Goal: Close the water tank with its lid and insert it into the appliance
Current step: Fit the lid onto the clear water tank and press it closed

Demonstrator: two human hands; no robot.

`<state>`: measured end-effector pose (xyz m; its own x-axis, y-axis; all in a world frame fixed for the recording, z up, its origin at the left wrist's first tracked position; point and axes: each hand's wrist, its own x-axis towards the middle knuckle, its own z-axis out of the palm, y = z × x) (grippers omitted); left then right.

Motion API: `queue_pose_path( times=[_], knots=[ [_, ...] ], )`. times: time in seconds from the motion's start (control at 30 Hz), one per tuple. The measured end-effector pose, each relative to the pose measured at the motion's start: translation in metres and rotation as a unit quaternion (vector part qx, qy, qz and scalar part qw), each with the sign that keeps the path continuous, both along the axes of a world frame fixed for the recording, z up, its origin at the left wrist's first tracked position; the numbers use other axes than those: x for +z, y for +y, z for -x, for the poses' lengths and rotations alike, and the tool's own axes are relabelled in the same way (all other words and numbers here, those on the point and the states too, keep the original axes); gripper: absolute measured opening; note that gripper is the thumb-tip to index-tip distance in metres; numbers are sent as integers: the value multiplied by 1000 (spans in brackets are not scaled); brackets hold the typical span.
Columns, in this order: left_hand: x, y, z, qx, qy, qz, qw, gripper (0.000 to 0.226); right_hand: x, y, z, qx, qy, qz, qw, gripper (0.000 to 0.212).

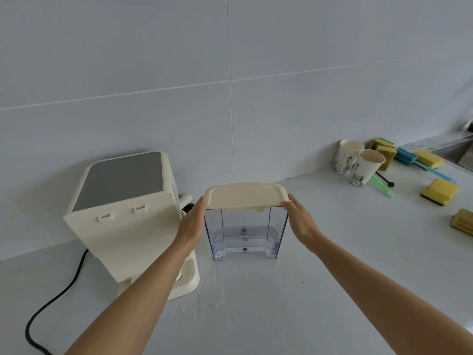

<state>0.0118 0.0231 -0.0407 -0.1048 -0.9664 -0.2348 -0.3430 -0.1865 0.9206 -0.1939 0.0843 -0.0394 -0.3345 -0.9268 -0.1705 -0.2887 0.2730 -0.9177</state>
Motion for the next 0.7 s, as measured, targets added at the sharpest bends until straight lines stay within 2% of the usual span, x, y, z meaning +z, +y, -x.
queue_pose_path(
  times=[0.1,0.17,0.2,0.37,0.43,0.5,0.6,0.7],
  knots=[
    [-2,0,0,33,24,-54,998,47,-5,-6,10,-18,-41,-10,999,63],
    [3,5,1,62,69,-112,989,28,-3,-11,19,-27,-69,-11,997,75],
    [6,8,2,72,93,-145,982,26,-1,-15,22,-27,-81,-12,996,76],
    [15,16,10,73,210,-293,930,66,10,-36,26,16,-107,-51,993,65],
    [17,14,15,82,237,-317,915,81,12,-43,23,29,-114,-63,991,64],
    [17,12,19,98,241,-322,910,95,15,-48,20,41,-116,-68,990,52],
    [15,7,23,107,237,-332,907,101,18,-53,18,46,-101,-71,991,39],
    [14,4,26,107,228,-324,912,95,18,-54,18,50,-86,-71,992,26]
  ],
)
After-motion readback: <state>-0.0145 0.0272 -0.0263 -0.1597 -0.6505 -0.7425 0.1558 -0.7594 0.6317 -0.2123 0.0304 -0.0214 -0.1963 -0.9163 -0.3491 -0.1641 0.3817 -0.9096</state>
